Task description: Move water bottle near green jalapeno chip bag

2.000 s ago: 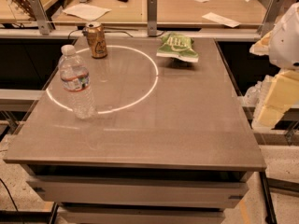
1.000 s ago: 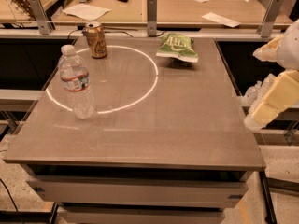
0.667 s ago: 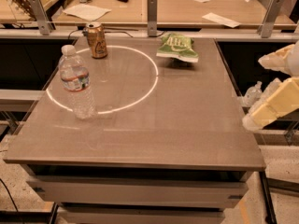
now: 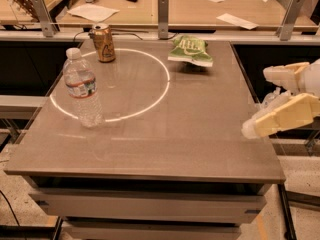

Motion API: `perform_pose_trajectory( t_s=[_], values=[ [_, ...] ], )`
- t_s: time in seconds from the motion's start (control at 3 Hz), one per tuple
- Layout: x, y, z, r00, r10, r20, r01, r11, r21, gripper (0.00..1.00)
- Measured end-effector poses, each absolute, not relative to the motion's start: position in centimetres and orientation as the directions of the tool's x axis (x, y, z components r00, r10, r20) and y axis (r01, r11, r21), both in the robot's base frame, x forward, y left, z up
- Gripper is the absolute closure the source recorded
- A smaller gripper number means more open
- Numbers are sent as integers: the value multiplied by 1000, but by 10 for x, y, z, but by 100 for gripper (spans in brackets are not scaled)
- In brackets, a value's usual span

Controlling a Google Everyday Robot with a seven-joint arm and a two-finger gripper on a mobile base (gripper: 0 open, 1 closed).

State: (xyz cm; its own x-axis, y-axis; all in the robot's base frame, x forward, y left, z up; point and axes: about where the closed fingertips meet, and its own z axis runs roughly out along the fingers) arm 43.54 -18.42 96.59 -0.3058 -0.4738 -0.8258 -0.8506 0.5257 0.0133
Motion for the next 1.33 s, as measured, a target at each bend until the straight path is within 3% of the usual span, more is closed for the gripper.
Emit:
perform_pose_trajectory(
  t_s=[0.33, 1.33],
  values=[
    [436, -156, 972, -246, -339, -908, -877, 476, 60, 0],
    [440, -138, 974, -259, -295, -920, -856, 511, 77, 0]
  ],
)
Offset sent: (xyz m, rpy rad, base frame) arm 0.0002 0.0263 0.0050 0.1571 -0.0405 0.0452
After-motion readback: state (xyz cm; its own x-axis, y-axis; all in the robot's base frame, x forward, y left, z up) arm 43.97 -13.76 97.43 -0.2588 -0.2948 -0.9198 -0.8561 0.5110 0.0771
